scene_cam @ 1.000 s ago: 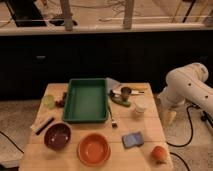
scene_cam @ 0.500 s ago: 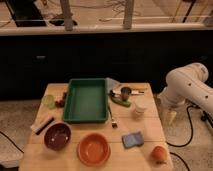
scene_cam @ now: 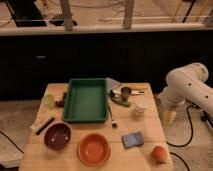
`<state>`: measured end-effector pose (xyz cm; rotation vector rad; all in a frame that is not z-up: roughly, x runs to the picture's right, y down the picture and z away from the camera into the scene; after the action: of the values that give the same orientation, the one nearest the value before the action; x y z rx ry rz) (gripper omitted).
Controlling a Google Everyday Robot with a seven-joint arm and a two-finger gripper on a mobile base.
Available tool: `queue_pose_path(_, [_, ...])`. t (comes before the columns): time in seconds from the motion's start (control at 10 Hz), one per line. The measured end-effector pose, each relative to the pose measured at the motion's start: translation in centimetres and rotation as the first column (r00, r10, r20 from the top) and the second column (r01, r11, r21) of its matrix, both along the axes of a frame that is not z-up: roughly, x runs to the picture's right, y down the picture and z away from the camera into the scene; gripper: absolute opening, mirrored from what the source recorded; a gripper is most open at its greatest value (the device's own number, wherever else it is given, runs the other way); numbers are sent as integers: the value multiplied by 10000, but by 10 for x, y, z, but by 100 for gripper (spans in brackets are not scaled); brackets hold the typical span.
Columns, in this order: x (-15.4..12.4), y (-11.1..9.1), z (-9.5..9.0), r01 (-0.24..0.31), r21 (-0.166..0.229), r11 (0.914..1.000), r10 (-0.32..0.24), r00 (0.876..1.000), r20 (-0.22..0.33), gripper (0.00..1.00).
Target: Place sponge in tray
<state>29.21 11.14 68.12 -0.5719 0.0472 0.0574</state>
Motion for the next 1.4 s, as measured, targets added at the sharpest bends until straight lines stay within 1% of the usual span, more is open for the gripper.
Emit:
queue_pose_path(0.1, [-2,4,-2,153,-20,9999,-153,9999,29,80])
queue_pose_path(0.3, [-11,21,-13,661,-79,9978,-660,9977,173,80])
queue_pose_path(0.7, [-15,26,-14,909,-123,9958,-905,9956,249,80])
queue_pose_path(0.8, [-26,34,-17,1267,-176,9918,-1258,9910,454,80])
queue_pose_path(1.0, [-44,44,-22,1673,-201,9857,-1656,9839,677,80])
queue_pose_path(1.3, [-53,51,-21,2009,-279,9792,-1979,9766,844,80])
queue_pose_path(1.4, [-61,55,-20,2181,-329,9754,-2141,9721,958,80])
